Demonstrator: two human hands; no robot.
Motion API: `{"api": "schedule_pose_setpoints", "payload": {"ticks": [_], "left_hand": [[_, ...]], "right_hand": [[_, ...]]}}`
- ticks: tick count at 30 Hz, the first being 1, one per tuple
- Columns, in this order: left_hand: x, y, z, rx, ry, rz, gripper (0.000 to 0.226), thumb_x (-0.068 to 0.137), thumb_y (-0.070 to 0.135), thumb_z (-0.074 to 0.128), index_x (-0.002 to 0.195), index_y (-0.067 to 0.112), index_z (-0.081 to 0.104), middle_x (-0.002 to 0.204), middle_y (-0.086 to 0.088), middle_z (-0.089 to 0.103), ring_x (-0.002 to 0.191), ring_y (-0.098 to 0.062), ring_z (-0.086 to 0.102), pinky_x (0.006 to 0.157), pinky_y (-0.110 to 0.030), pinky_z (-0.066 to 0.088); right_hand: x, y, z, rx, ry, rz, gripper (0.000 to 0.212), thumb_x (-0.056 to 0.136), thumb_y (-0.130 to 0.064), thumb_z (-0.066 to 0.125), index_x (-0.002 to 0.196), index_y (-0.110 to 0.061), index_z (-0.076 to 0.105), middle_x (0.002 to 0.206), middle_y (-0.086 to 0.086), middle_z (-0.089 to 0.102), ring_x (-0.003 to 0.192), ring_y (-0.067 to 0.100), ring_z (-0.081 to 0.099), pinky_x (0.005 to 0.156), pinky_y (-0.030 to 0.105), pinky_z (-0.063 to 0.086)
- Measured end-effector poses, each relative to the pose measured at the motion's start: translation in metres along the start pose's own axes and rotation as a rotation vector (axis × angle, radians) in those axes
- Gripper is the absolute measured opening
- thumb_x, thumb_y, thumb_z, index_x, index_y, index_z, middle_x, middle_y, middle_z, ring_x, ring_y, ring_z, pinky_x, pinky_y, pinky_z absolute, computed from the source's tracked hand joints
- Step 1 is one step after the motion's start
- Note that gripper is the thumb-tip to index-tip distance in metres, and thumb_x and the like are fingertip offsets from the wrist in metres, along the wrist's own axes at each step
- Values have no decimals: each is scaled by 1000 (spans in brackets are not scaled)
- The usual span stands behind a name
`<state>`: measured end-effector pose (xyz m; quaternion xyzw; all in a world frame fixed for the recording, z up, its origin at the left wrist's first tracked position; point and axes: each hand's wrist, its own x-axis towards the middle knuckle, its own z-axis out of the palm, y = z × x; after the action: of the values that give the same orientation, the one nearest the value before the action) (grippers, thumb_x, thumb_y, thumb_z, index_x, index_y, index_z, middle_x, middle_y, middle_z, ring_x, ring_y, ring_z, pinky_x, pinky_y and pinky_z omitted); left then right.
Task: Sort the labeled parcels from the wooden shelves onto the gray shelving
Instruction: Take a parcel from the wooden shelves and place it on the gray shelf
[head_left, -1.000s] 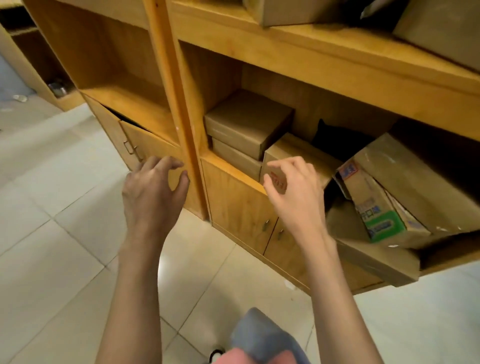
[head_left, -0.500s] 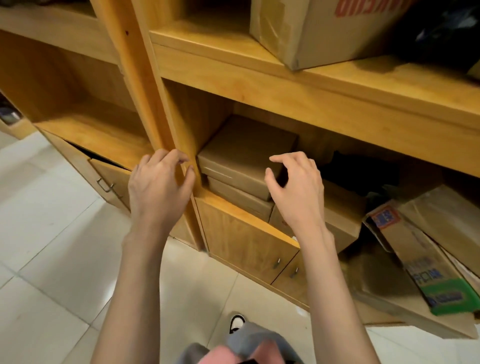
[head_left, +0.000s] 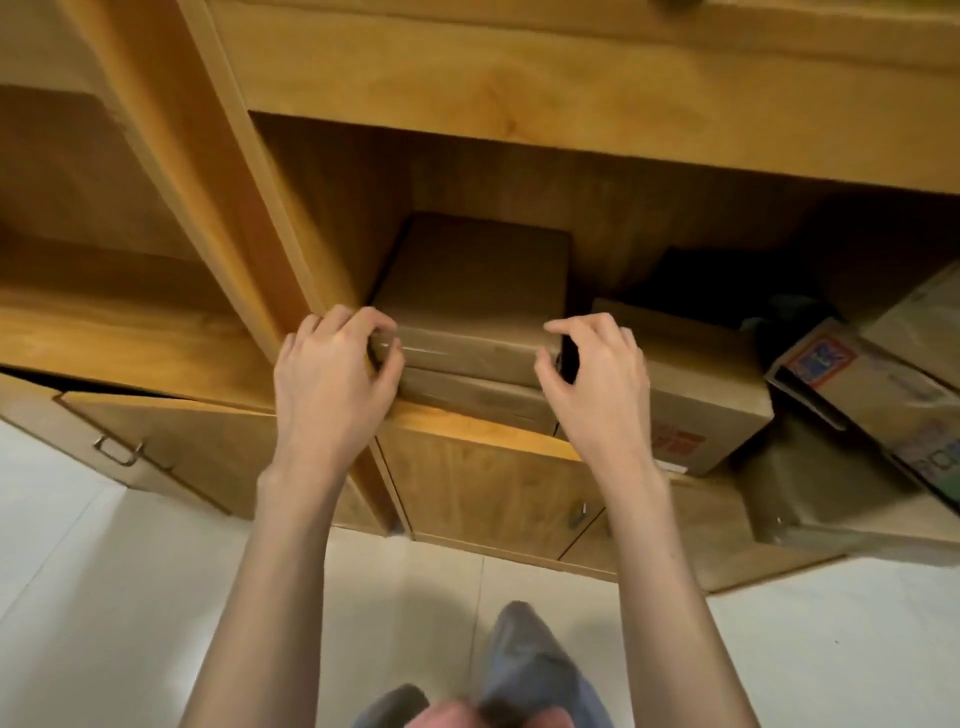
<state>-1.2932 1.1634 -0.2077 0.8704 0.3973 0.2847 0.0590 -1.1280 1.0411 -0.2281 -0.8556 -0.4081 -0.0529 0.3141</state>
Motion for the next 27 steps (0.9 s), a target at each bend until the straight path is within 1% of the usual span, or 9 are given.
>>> {"api": "schedule_pose_setpoints", "payload": {"ticks": [3,6,8,10,12,16,20,24,27], "left_hand": [[-5,-21,22,-19,-23,27,19,93,25,58,107,15,67,107,-7,66,101,-25,58,85,-38,46],[0,-34,48,-160,-51,-35,28,94,26,57,119,17,61,121,-6,59,112,-22,53,87,-27,39],[10,-40,70,-377,-113,-209,43,94,32,58,134,21,48,138,-3,47,126,-19,44,95,-25,34],[25,-44,92,-601,-197,-447,62,92,39,59,146,23,32,151,-3,34,138,-21,33,107,-32,31],[35,-46,111,-713,-241,-637,78,91,45,59,152,19,19,157,-5,24,142,-25,26,113,-40,27],[50,-36,135,-786,-186,-882,83,91,45,58,153,15,13,158,-7,18,141,-29,28,111,-39,28],[61,-20,149,-802,-80,-1001,87,90,45,60,153,15,9,157,-10,10,138,-31,32,108,-39,34],[67,-15,157,-965,43,-1153,87,84,40,69,151,23,16,154,-9,13,133,-29,35,103,-37,38],[67,-14,158,-1104,32,-1248,87,78,35,77,145,36,20,151,-11,16,128,-33,38,100,-48,46]], "right_hand": [[-9,2,31,15,-3,29,31,95,-29,56,123,-19,61,125,1,56,117,16,46,95,26,35],[-4,7,58,162,1,97,40,95,-32,55,133,-20,51,135,1,50,125,15,43,94,20,29],[7,9,72,326,-19,190,52,95,-37,55,142,-23,40,147,1,39,134,16,35,101,24,28],[23,10,83,461,-54,314,64,94,-43,55,149,-26,28,155,1,28,141,18,27,108,32,28],[37,12,91,457,-61,368,71,93,-45,56,151,-24,21,157,2,24,143,19,23,111,35,26],[63,16,103,418,-17,387,68,94,-41,55,150,-17,24,151,5,32,139,22,31,109,32,29],[77,29,112,181,-29,459,62,94,-40,53,145,-11,32,144,14,39,132,32,37,107,40,32],[80,38,117,321,-105,587,73,93,-44,55,148,-8,24,144,13,40,130,32,41,103,37,36],[80,41,115,419,-87,622,72,91,-44,59,146,-9,29,143,10,43,130,30,42,102,36,37]]}}
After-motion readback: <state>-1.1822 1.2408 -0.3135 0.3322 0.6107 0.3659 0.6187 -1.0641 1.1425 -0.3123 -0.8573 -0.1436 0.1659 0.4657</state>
